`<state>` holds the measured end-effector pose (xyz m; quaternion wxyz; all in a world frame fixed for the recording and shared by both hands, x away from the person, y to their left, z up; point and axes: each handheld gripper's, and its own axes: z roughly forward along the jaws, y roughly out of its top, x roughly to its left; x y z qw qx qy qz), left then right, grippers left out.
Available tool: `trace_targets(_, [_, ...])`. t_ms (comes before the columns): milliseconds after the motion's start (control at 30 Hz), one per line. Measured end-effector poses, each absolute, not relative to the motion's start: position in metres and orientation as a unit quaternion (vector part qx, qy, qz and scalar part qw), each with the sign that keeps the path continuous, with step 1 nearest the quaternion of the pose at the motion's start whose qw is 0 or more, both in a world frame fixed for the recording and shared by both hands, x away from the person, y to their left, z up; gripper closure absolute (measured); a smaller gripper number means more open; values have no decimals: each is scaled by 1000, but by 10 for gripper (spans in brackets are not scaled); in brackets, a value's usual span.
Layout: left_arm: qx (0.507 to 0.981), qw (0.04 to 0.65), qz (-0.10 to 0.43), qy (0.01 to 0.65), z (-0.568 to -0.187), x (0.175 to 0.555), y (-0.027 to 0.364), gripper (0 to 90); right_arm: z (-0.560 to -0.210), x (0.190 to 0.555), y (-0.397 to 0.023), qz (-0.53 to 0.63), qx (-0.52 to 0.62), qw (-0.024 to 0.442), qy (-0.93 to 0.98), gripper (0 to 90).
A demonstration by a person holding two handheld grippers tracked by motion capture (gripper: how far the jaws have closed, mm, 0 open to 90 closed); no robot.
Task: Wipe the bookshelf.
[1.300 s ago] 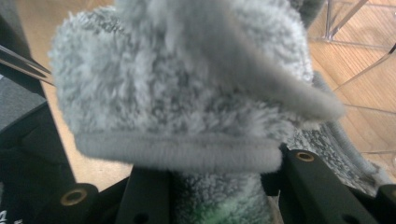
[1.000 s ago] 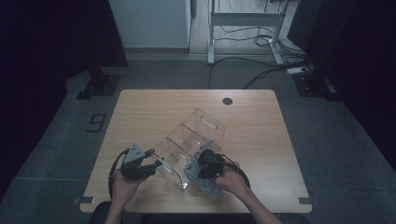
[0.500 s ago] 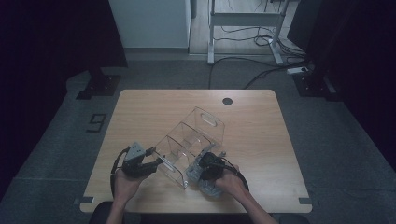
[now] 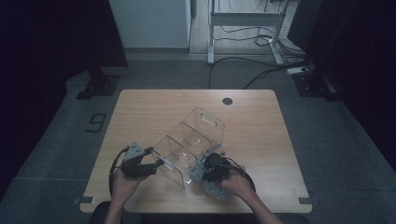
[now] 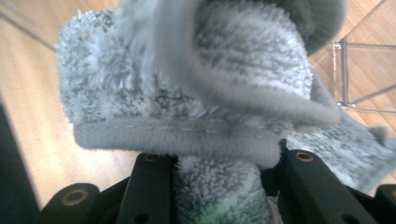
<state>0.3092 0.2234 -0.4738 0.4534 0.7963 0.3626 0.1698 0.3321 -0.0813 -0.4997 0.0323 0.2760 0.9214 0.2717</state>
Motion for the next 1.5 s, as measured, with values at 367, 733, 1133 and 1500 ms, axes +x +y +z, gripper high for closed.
trace_targets(367, [816, 432, 162, 349, -473, 303, 236, 112, -455, 325, -95, 297, 265, 21, 917, 644])
trace_targets(733, [837, 386, 150, 357, -492, 310, 245, 1, -412, 332, -89, 313, 253, 16, 915, 642])
trace_targets(1133, [844, 364, 151, 364, -510, 318, 256, 0, -372, 350, -65, 324, 238, 16, 916, 640])
trace_targets(1500, [856, 340, 142, 364, -523, 323, 265, 0, -355, 363, -35, 325, 226, 5, 918, 638])
